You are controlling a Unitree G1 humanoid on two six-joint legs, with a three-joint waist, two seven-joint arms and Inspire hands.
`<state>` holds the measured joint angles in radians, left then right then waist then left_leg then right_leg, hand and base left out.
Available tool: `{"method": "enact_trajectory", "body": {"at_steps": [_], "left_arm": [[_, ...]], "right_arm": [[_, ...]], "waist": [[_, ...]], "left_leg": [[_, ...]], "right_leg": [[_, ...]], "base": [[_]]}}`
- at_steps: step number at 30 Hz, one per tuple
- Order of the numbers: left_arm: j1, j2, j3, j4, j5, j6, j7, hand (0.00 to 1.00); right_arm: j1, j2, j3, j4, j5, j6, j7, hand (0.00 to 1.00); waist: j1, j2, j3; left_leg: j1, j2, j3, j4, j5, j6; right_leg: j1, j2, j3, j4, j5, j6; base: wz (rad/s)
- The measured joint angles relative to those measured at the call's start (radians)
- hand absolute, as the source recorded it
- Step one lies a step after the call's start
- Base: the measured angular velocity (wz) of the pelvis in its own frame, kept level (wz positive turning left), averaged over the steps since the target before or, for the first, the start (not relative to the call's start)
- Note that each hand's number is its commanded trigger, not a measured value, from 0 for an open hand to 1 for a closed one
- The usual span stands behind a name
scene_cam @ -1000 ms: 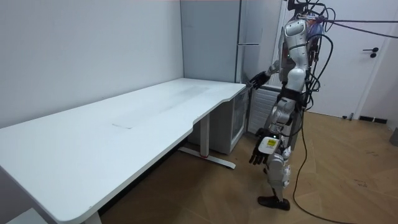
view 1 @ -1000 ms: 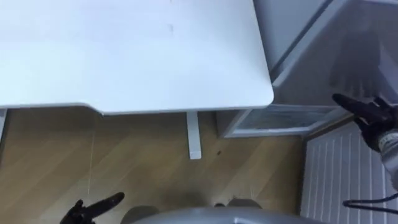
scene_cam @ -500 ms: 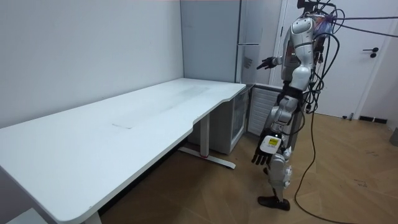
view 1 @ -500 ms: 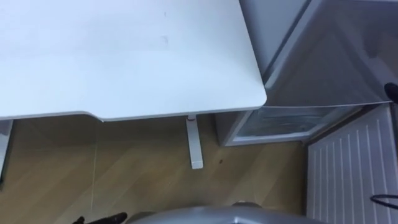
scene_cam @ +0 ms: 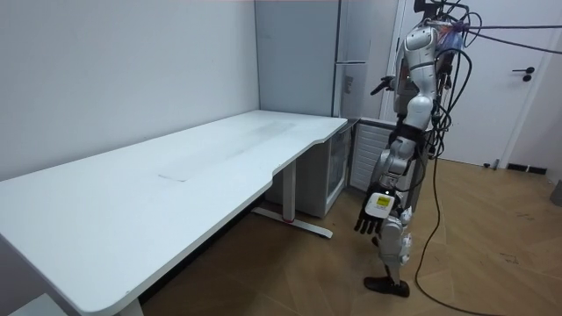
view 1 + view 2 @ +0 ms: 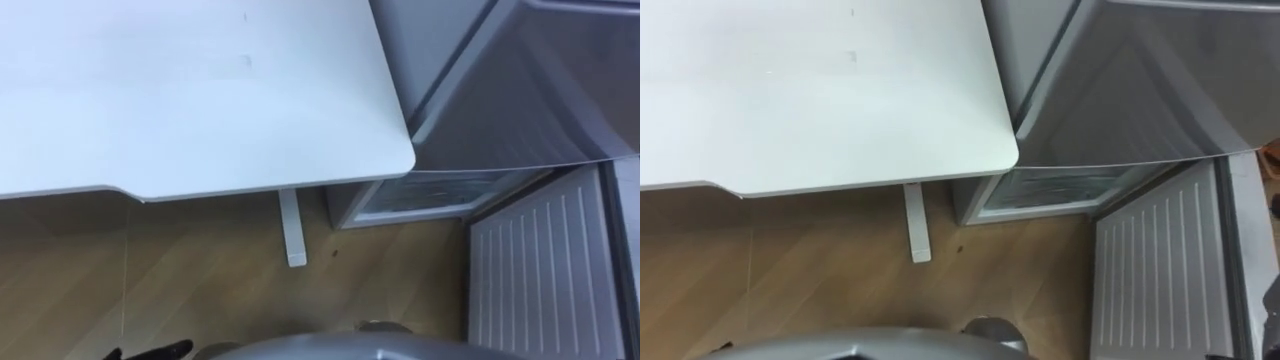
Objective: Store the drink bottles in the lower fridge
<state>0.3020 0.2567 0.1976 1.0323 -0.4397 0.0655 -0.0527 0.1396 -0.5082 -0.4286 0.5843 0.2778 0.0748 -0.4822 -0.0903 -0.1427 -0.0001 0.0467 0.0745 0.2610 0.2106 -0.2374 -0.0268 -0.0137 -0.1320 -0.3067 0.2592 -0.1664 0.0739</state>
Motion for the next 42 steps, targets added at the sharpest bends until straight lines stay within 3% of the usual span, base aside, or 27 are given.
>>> {"method": "enact_trajectory", "body": {"at_steps": [8, 12, 18, 21, 23, 33, 42], "left_arm": [[0.022, 0.000, 0.063, 0.007, 0.004, 0.018, -0.010, 0.00], [0.033, 0.002, 0.076, 0.007, 0.003, 0.018, -0.020, 0.00], [0.046, 0.009, 0.083, 0.007, 0.003, 0.020, -0.025, 0.00], [0.061, 0.025, 0.095, 0.006, 0.006, 0.022, -0.040, 0.00], [0.063, 0.038, 0.097, 0.007, 0.011, 0.022, -0.043, 0.00], [0.063, 0.038, 0.104, 0.011, 0.022, 0.023, -0.071, 0.00], [0.063, 0.036, 0.114, 0.012, 0.110, 0.049, -0.088, 0.00]], "right_arm": [[-0.034, -0.021, -0.098, 0.238, 0.093, 0.008, 0.042, 0.00], [-0.037, -0.054, -0.121, 0.337, 0.166, 0.009, 0.042, 0.00], [-0.037, -0.068, -0.145, 0.373, 0.195, 0.009, 0.038, 0.00], [-0.037, -0.078, -0.145, 0.386, 0.202, 0.010, 0.037, 0.00], [-0.041, -0.079, -0.144, 0.391, 0.200, 0.010, 0.038, 0.00], [-0.042, -0.079, -0.143, 0.476, 0.234, 0.009, 0.092, 0.00], [-0.043, -0.079, -0.143, 0.550, 0.303, 0.010, 0.181, 0.00]], "waist": [[-0.018, 0.017, -0.0071], [-0.021, 0.026, -0.0018], [-0.036, 0.055, -0.0024], [-0.033, 0.063, -0.0058], [-0.033, 0.069, -0.0038], [-0.014, 0.113, -0.0062], [-0.003, 0.110, -0.0055]], "left_leg": [[0.003, 0.000, -0.001, -0.004, 0.000, 0.000], [0.016, 0.002, 0.000, -0.008, -0.001, -0.002], [0.017, 0.003, 0.001, -0.009, -0.001, -0.003], [0.016, 0.006, 0.001, -0.006, 0.000, -0.004], [0.015, 0.008, 0.001, -0.006, 0.000, -0.005], [-0.004, 0.021, 0.002, -0.005, 0.007, -0.020], [-0.006, 0.022, 0.000, 0.000, 0.007, -0.020]], "right_leg": [[0.003, 0.000, 0.004, -0.005, 0.000, 0.000], [0.016, 0.003, 0.005, -0.007, 0.000, 0.000], [0.015, 0.005, 0.008, -0.005, 0.000, -0.001], [0.015, 0.009, 0.010, -0.005, 0.001, -0.003], [0.014, 0.012, 0.012, -0.008, 0.003, -0.005], [-0.002, 0.030, 0.021, -0.019, 0.006, -0.018], [-0.003, 0.029, 0.018, -0.019, 0.001, -0.021]], "base": [[0.00], [0.00], [0.00], [0.00], [0.00], [-0.02], [0.00]]}}
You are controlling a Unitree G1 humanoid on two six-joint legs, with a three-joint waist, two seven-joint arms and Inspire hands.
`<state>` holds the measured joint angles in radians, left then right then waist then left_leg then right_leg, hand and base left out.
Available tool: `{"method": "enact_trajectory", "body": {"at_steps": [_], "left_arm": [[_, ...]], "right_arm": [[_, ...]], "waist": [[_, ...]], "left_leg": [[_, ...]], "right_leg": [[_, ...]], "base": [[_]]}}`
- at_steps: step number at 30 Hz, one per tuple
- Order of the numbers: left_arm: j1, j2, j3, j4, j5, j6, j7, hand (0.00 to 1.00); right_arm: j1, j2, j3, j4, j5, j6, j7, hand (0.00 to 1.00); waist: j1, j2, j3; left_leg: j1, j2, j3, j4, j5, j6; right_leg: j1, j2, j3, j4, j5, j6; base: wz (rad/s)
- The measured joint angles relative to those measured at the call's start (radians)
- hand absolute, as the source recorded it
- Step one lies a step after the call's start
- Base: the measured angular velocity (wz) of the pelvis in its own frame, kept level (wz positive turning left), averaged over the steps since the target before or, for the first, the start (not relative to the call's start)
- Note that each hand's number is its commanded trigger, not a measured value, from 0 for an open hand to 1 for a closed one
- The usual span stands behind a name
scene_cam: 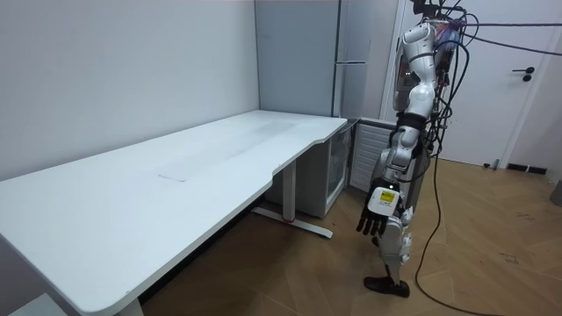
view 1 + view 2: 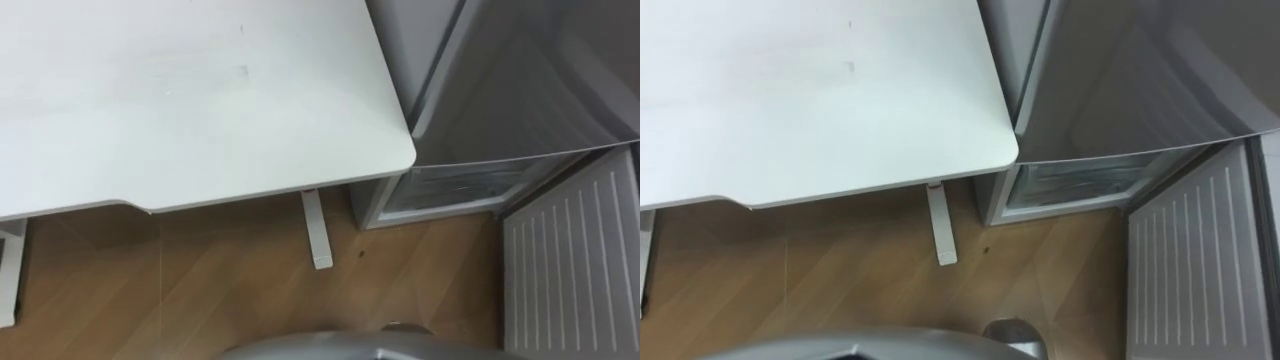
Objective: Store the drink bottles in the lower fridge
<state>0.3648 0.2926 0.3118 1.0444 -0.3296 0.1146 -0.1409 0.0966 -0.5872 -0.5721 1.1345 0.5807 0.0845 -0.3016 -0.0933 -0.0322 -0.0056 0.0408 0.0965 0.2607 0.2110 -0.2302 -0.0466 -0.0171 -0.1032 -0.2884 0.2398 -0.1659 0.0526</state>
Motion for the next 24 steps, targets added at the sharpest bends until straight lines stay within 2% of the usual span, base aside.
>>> {"method": "enact_trajectory", "body": {"at_steps": [6, 14, 15, 20, 23, 24], "left_arm": [[0.002, -0.001, -0.001, 0.014, 0.017, 0.018, -0.021, 0.00], [0.001, 0.000, -0.002, 0.011, 0.030, 0.019, -0.040, 0.00], [-0.001, 0.000, -0.002, 0.007, 0.030, 0.019, -0.041, 0.00], [-0.011, 0.000, -0.014, 0.005, 0.031, 0.018, -0.046, 0.00], [-0.037, 0.000, -0.040, 0.006, 0.026, 0.016, -0.046, 0.00], [-0.047, 0.001, -0.066, 0.006, 0.016, 0.012, -0.044, 0.00]], "right_arm": [[0.005, 0.001, 0.000, 0.044, 0.006, 0.005, 0.075, 0.00], [0.016, 0.019, 0.024, 0.068, 0.016, 0.021, 0.165, 0.00], [0.015, 0.023, 0.046, 0.066, 0.022, 0.023, 0.183, 0.00], [0.015, 0.051, 0.122, 0.009, -0.012, 0.031, 0.285, 0.00], [0.062, 0.087, 0.183, -0.124, -0.033, 0.038, 0.318, 0.00], [0.099, 0.101, 0.231, -0.210, -0.034, 0.039, 0.329, 0.00]], "waist": [[-0.001, -0.003, 0.0007], [0.010, -0.014, 0.0034], [0.014, -0.019, 0.0068], [0.023, -0.034, 0.0110], [0.042, -0.033, 0.0135], [0.051, -0.029, 0.0123]], "left_leg": [[-0.004, 0.001, -0.001, 0.002, 0.000, 0.000], [-0.003, 0.001, -0.005, 0.005, 0.000, 0.000], [-0.004, 0.001, -0.005, 0.009, 0.000, -0.001], [-0.003, 0.004, -0.003, 0.011, 0.000, -0.001], [-0.005, 0.006, 0.002, 0.012, 0.001, -0.002], [-0.005, 0.006, 0.007, 0.011, 0.001, -0.003]], "right_leg": [[0.000, 0.000, -0.001, -0.002, -0.003, 0.001], [0.002, -0.001, -0.005, 0.000, -0.008, 0.000], [-0.001, -0.001, -0.004, 0.003, -0.010, -0.001], [-0.006, 0.000, 0.001, 0.001, -0.014, -0.002], [-0.020, 0.001, 0.003, 0.007, -0.014, -0.003], [-0.025, 0.002, 0.009, 0.011, -0.014, -0.004]], "base": [[0.00], [0.00], [0.00], [0.00], [-0.07], [-0.20]]}}
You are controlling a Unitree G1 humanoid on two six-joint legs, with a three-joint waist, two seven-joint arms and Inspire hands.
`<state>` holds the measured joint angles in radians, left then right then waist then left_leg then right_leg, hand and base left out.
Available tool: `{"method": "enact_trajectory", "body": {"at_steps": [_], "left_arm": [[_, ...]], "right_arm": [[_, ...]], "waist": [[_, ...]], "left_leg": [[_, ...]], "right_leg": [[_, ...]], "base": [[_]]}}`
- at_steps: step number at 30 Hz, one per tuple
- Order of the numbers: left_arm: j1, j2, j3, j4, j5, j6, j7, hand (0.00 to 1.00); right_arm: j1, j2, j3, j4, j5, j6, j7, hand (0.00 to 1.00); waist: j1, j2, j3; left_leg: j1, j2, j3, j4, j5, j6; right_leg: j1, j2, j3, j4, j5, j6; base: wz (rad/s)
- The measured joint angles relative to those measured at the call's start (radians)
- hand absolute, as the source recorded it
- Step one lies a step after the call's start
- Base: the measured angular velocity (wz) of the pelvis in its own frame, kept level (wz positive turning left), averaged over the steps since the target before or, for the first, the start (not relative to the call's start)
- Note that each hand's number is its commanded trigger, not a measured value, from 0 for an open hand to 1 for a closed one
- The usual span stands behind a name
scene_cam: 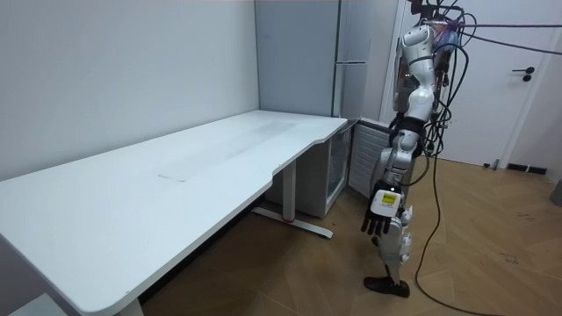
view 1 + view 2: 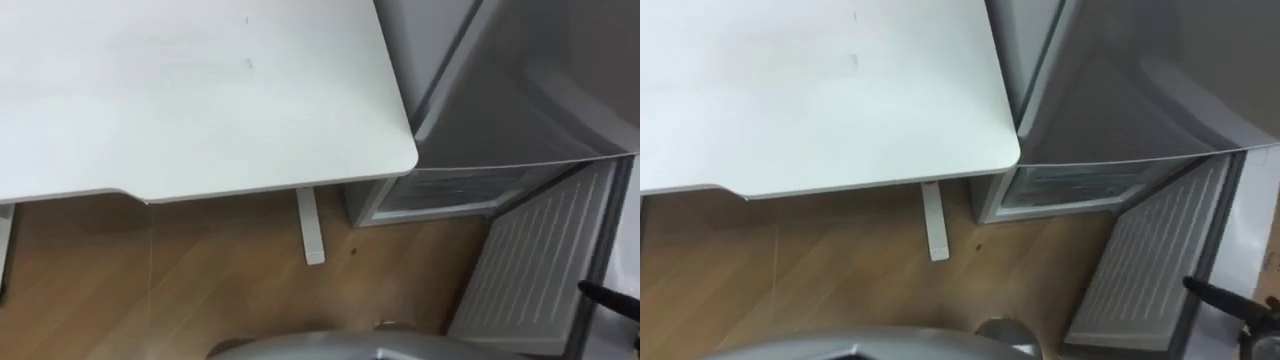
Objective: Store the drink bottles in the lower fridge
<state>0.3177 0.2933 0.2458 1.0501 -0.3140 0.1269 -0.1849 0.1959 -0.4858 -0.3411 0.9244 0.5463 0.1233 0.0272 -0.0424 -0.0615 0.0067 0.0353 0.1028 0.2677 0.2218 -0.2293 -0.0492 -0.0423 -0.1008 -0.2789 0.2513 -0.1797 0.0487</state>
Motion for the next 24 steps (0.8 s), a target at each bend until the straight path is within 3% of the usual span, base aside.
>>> {"method": "enact_trajectory", "body": {"at_steps": [2, 4, 7, 11, 12, 13, 16, 20, 22, 24], "left_arm": [[-0.009, -0.001, -0.046, 0.000, -0.008, -0.006, -0.004, 0.00], [-0.035, -0.006, -0.082, 0.017, -0.009, -0.010, -0.021, 0.00], [-0.045, -0.006, -0.132, 0.042, -0.009, -0.018, -0.022, 0.00], [-0.066, -0.034, -0.196, 0.030, -0.010, -0.027, -0.006, 0.00], [-0.076, -0.052, -0.210, 0.032, -0.013, -0.033, 0.000, 0.00], [-0.085, -0.069, -0.217, 0.032, -0.014, -0.039, 0.003, 0.00], [-0.099, -0.092, -0.259, 0.031, -0.060, -0.047, 0.006, 0.00], [-0.100, -0.097, -0.250, 0.037, -0.077, -0.052, 0.008, 0.00], [-0.094, -0.094, -0.245, 0.040, -0.121, -0.059, 0.022, 0.00], [-0.087, -0.092, -0.245, 0.041, -0.150, -0.061, 0.030, 0.00]], "right_arm": [[0.063, 0.029, 0.063, -0.137, -0.009, -0.001, 0.024, 0.00], [0.104, 0.103, 0.085, -0.261, 0.015, -0.008, 0.056, 0.00], [0.107, 0.153, 0.138, -0.343, 0.047, -0.024, 0.093, 0.00], [0.105, 0.184, 0.323, -0.482, 0.060, -0.040, 0.236, 0.00], [0.087, 0.199, 0.397, -0.529, 0.073, -0.041, 0.283, 0.00], [0.064, 0.224, 0.465, -0.546, 0.076, -0.034, 0.326, 0.00], [-0.002, 0.269, 0.615, -0.548, 0.074, -0.033, 0.422, 0.00], [-0.071, 0.286, 0.674, -0.544, 0.067, -0.017, 0.488, 0.00], [-0.073, 0.282, 0.672, -0.545, 0.068, 0.000, 0.507, 0.00], [-0.076, 0.282, 0.671, -0.545, 0.068, 0.010, 0.516, 0.00]], "waist": [[0.013, 0.008, -0.0005], [0.020, 0.007, -0.0001], [0.026, 0.019, -0.0013], [0.075, 0.061, -0.0015], [0.094, 0.068, -0.0037], [0.108, 0.073, 0.0011], [0.158, 0.096, 0.0000], [0.179, 0.095, 0.0006], [0.184, 0.076, 0.0104], [0.185, 0.069, 0.0085]], "left_leg": [[-0.005, 0.004, 0.007, 0.002, -0.001, -0.003], [-0.011, 0.013, 0.009, 0.007, -0.005, -0.008], [-0.003, 0.026, 0.017, 0.009, -0.010, -0.018], [-0.005, 0.031, 0.018, 0.006, -0.007, -0.023], [-0.006, 0.031, 0.012, 0.006, -0.007, -0.023], [-0.010, 0.029, 0.003, 0.006, -0.006, -0.024], [-0.024, 0.024, -0.018, 0.009, -0.004, -0.022], [-0.027, 0.019, -0.043, 0.008, 0.000, -0.019], [-0.024, 0.018, -0.051, 0.007, 0.000, -0.019], [-0.026, 0.014, -0.053, 0.008, 0.000, -0.019]], "right_leg": [[0.002, 0.005, 0.008, 0.004, 0.003, -0.004], [-0.002, 0.015, 0.010, -0.003, 0.008, -0.011], [0.006, 0.031, 0.020, -0.014, 0.016, -0.018], [0.003, 0.037, 0.019, -0.015, 0.018, -0.022], [0.004, 0.036, 0.015, -0.015, 0.018, -0.022], [0.007, 0.033, 0.005, -0.017, 0.018, -0.022], [0.006, 0.028, -0.010, -0.019, 0.017, -0.021], [0.018, 0.022, -0.040, -0.022, 0.015, -0.018], [0.029, 0.020, -0.049, -0.023, 0.014, -0.016], [0.032, 0.017, -0.052, -0.026, 0.013, -0.015]], "base": [[-0.17], [-0.07], [-0.15], [0.00], [0.14], [0.21], [0.21], [0.24], [0.11], [0.05]]}}
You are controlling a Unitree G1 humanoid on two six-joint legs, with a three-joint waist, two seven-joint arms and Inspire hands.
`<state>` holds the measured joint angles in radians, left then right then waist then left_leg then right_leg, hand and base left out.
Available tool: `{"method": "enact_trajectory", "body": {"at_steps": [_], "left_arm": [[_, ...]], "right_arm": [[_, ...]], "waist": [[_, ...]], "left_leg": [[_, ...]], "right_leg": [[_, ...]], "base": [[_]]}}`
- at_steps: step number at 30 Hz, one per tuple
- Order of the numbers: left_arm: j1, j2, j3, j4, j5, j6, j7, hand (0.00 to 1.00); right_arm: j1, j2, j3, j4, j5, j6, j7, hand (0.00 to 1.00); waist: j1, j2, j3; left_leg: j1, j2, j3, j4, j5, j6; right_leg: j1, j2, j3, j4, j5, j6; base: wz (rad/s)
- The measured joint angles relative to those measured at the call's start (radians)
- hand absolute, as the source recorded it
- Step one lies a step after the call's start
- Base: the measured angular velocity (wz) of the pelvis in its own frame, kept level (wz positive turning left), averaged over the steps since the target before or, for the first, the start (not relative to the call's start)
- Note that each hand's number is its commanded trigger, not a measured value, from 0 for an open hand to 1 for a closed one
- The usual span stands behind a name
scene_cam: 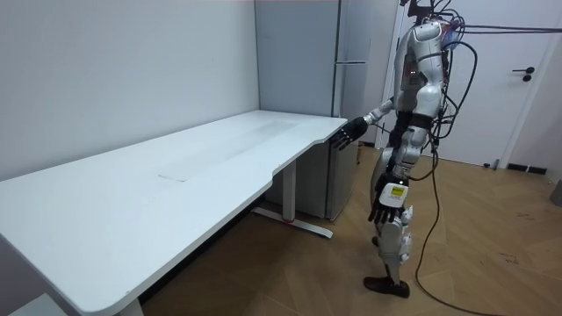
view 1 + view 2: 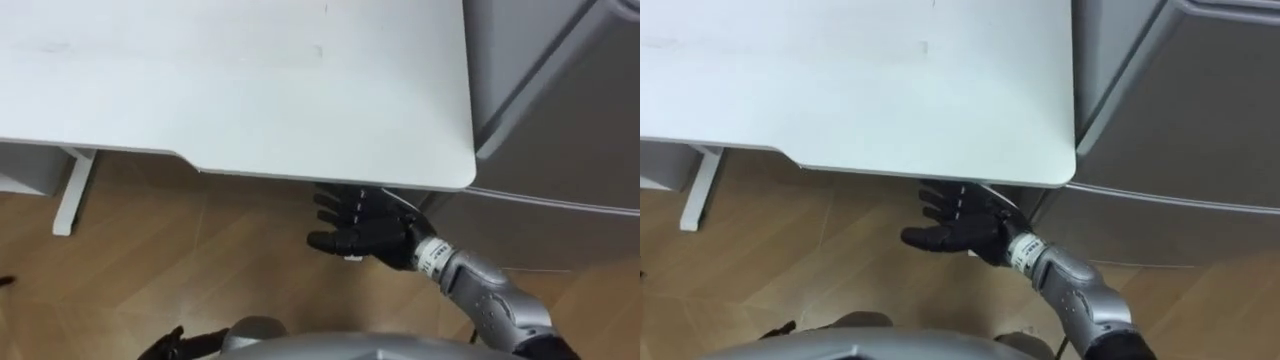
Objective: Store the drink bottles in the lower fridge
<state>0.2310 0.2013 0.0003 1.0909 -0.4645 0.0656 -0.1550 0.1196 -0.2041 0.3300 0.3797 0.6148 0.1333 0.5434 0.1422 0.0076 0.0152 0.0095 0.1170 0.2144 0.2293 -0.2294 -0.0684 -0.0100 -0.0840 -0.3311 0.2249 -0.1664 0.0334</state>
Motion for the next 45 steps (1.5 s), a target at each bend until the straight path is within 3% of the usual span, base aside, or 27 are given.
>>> {"method": "enact_trajectory", "body": {"at_steps": [10, 13, 17, 24, 34, 39, 45], "left_arm": [[-0.005, -0.011, 0.016, -0.002, -0.012, -0.002, 0.019, 0.00], [-0.009, -0.010, 0.026, -0.012, -0.013, 0.001, 0.023, 0.00], [-0.001, -0.009, 0.035, -0.010, -0.013, 0.001, 0.027, 0.00], [0.009, -0.008, 0.037, -0.002, -0.036, 0.000, 0.040, 0.00], [0.012, -0.005, 0.056, 0.026, -0.051, -0.008, 0.083, 0.00], [0.014, -0.006, 0.076, 0.034, -0.044, -0.005, 0.086, 0.00], [0.014, -0.016, 0.080, 0.042, -0.038, 0.016, 0.092, 0.00]], "right_arm": [[0.000, -0.004, -0.018, 0.042, -0.079, -0.001, 0.028, 0.00], [0.000, -0.009, -0.059, 0.135, -0.125, -0.001, 0.033, 0.00], [0.005, -0.018, -0.104, 0.234, -0.142, -0.002, 0.012, 0.00], [0.022, -0.021, -0.168, 0.477, -0.183, -0.026, -0.031, 0.00], [0.031, -0.015, -0.249, 0.748, -0.226, -0.049, -0.163, 0.00], [0.013, -0.003, -0.282, 0.805, -0.228, -0.050, -0.203, 0.00], [0.017, 0.000, -0.337, 0.841, -0.226, -0.046, -0.252, 0.00]], "waist": [[-0.011, 0.000, -0.0022], [-0.021, -0.010, -0.0096], [-0.032, -0.016, -0.0131], [-0.058, -0.028, -0.0121], [-0.064, -0.058, -0.0081], [-0.082, -0.058, -0.0082], [-0.086, -0.043, -0.0064]], "left_leg": [[0.001, -0.005, -0.015, 0.001, 0.003, 0.005], [-0.004, -0.009, -0.025, 0.001, 0.004, 0.006], [0.001, -0.011, -0.026, 0.000, 0.004, 0.007], [0.034, -0.012, -0.027, -0.009, 0.004, 0.007], [0.048, -0.014, -0.027, -0.010, 0.004, 0.007], [0.052, -0.014, -0.028, -0.009, 0.004, 0.007], [0.081, -0.018, -0.029, -0.026, 0.004, 0.007]], "right_leg": [[0.014, -0.005, -0.012, -0.004, 0.001, 0.003], [0.014, -0.008, -0.016, -0.005, -0.001, 0.006], [0.019, -0.010, -0.018, -0.005, -0.002, 0.008], [0.057, -0.008, -0.020, -0.022, -0.003, 0.011], [0.067, -0.008, -0.019, -0.024, -0.004, 0.013], [0.075, -0.007, -0.016, -0.030, -0.004, 0.013], [0.102, -0.006, -0.012, -0.043, -0.004, 0.018]], "base": [[0.06], [0.08], [0.02], [0.01], [0.00], [0.00], [0.00]]}}
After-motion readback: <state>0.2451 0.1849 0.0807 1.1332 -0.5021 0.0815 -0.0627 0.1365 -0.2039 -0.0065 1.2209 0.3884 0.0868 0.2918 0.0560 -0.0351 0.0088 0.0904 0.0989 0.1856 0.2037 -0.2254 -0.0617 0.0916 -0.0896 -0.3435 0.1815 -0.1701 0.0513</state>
